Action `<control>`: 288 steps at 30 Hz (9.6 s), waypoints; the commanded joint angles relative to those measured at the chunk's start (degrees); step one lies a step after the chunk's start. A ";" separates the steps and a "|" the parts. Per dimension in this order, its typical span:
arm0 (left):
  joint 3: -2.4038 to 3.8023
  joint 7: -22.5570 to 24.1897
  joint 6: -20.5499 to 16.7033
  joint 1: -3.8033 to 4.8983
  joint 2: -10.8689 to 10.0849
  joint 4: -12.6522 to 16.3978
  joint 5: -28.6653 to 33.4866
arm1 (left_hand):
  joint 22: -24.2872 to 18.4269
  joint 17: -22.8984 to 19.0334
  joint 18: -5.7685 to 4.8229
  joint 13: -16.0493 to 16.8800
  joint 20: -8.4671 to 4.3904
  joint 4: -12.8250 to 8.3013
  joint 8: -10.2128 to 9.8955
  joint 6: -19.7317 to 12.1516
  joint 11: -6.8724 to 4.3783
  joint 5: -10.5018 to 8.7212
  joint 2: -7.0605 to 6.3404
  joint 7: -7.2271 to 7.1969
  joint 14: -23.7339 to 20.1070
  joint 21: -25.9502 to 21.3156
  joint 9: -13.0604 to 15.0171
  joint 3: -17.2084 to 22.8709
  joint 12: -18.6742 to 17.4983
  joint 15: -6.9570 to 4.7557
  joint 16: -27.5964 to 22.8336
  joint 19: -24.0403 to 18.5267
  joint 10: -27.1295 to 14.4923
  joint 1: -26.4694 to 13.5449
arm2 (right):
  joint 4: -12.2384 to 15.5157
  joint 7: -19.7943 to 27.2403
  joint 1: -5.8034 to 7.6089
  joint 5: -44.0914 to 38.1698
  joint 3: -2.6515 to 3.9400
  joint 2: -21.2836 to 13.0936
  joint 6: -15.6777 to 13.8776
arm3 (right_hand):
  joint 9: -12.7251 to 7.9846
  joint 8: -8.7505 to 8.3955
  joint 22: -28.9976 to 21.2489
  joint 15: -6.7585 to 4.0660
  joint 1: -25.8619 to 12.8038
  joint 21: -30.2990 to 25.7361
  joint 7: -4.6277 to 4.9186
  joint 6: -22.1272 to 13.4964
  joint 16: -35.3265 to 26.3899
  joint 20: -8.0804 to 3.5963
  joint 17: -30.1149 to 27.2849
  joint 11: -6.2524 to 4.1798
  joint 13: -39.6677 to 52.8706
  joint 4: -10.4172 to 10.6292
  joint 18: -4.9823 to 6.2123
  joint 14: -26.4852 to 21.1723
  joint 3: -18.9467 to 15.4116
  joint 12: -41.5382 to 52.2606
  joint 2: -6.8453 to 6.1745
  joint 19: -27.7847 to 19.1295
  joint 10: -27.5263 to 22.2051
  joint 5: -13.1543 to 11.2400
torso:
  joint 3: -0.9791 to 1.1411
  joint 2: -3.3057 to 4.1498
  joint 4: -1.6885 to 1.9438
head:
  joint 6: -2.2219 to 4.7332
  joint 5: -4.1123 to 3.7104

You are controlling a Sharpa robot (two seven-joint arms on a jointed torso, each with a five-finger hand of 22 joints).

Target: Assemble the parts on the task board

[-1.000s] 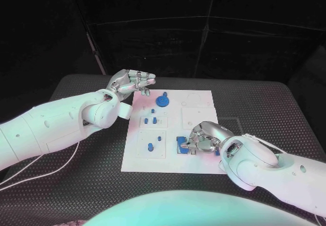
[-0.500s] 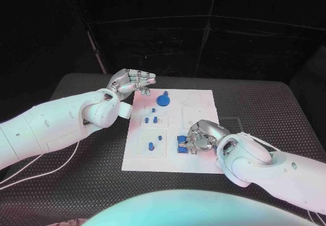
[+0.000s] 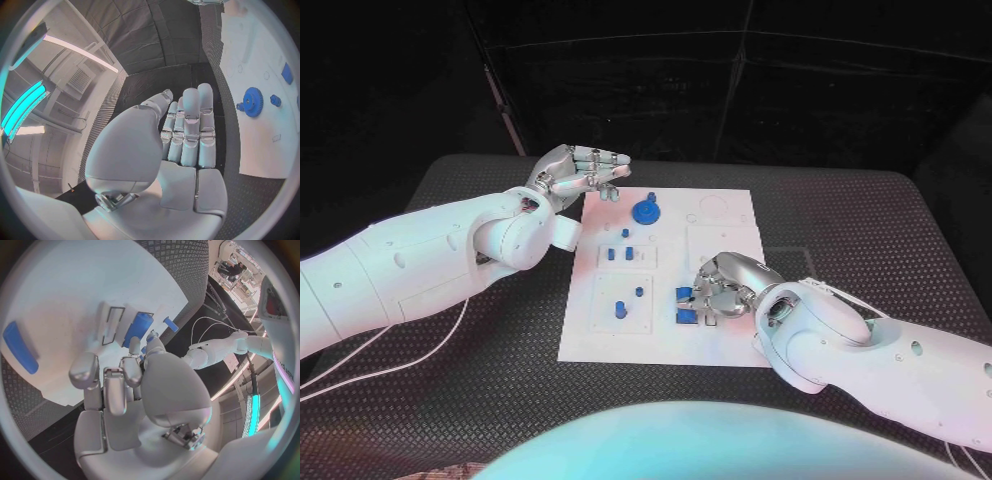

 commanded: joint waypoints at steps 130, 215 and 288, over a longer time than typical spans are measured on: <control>0.01 0.00 0.35 -0.27 -0.31 -0.46 0.20 | -0.33 -0.10 0.76 -0.05 0.31 0.05 -0.33 -0.23 -0.04 -0.19 0.59 0.34 -0.29 -0.72 -0.03 -0.39 0.61 0.09 -0.35 0.09 -0.63 -0.07 | 6.77 -2.01 -3.32 -3.09 -0.02 -11.51 -7.22 | -3.33 -20.10 1.50 0.92 5.93 0.28 1.98 5.56 -0.24 0.91 8.28 1.49 -0.27 4.98 -0.55 4.82 19.31 -3.04 -7.83 0.43 -0.07 23.22 | -0.35 -0.55 -1.12 | 0.97 -3.63; 0.01 -0.91 1.17 -0.26 -0.52 -0.30 0.20 | -0.40 -0.11 0.76 -0.05 0.31 0.09 -0.36 -0.29 0.01 -0.21 0.58 0.40 -0.30 -0.80 -0.03 -0.48 0.66 0.11 -0.36 0.14 -0.73 -0.12 | 4.31 -5.47 -3.31 0.18 -0.01 -6.22 -4.41 | -0.32 -20.74 2.02 0.58 -11.50 0.02 1.13 7.25 0.06 0.62 9.02 1.05 1.49 5.63 -0.61 4.98 2.56 -1.85 -3.42 0.91 0.95 14.31 | -0.27 -0.58 -1.17 | 0.86 -2.97; 0.02 5.17 -2.76 -0.29 0.13 -2.24 6.17 | -3.47 -3.56 0.32 -0.55 1.21 0.70 -0.50 -0.59 0.55 -0.18 0.29 0.46 -8.38 -6.46 -0.09 -1.10 0.37 1.36 -8.40 -6.20 -1.69 -0.21 | -13.73 47.35 4.46 60.83 0.94 -3.99 -4.43 | -1.27 -25.94 -31.20 5.23 8.69 -28.71 6.13 -0.95 -40.00 4.78 -39.10 6.12 -28.44 0.40 3.77 -15.48 -1.91 -40.11 2.65 -21.94 -22.67 2.03 | -1.34 -1.83 -1.63 | 4.60 -3.35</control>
